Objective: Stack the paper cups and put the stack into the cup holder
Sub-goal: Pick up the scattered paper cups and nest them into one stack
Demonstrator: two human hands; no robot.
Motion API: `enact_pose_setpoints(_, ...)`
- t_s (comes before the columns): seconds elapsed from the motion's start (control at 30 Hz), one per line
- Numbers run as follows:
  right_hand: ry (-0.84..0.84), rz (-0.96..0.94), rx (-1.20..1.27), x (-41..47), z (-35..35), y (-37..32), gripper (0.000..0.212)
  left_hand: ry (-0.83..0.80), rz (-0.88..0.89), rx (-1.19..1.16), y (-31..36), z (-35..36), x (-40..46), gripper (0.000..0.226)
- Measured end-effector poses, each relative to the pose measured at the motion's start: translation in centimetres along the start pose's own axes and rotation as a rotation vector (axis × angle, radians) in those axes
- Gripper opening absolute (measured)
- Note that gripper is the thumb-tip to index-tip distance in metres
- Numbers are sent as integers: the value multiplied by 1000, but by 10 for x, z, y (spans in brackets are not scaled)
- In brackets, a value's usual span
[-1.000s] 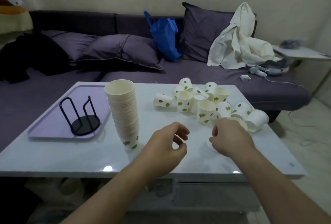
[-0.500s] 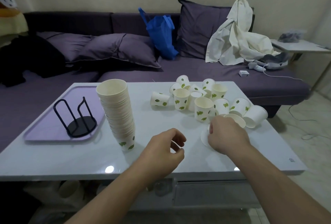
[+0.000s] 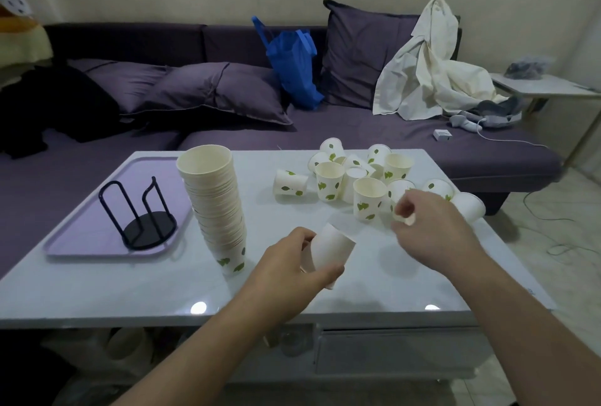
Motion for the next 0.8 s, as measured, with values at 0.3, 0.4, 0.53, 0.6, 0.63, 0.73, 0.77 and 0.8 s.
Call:
enact_pose_setpoints(0.3, -102, 154, -205, 3, 22, 26, 13, 36, -12, -142, 1, -18, -3, 47)
enact_pose_setpoints(0.4, -50, 69, -112, 2, 15, 4, 14, 61, 7, -215, 6, -35, -5, 46)
enact_pose_setpoints(0.53, -4, -119, 251, -11, 7, -46, 28, 146, 56, -325, 19, -68, -11, 48)
enact_pose_setpoints(0.6, 77, -230, 351, -19, -3, -72, 33, 192, 76, -366, 23, -84, -15, 49)
enact_pose_setpoints(0.63, 118, -270, 388, -22, -7, -84, 36, 208, 89, -383, 25, -90, -18, 49)
enact_pose_setpoints(0.73, 187, -294, 522, -27, -14, -109, 46, 242, 122, -409, 31, -106, -25, 54)
enact_pose_setpoints(0.77, 177, -277, 589, -26, -11, -115, 49, 256, 136, -422, 33, -113, -27, 57)
enact_pose_setpoints(0.8, 158, -260, 659, -26, -8, -120, 52, 275, 151, -442, 35, -120, -29, 61)
Point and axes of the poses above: each hand's wrist, its own x-axis towards the middle knuckle, its own z-axis out of the palm, y = z × x, the point moved 8 cm from there along x, towards the middle knuckle, and after that the axes turned 3 degrees about y, right-handed, at the moved point
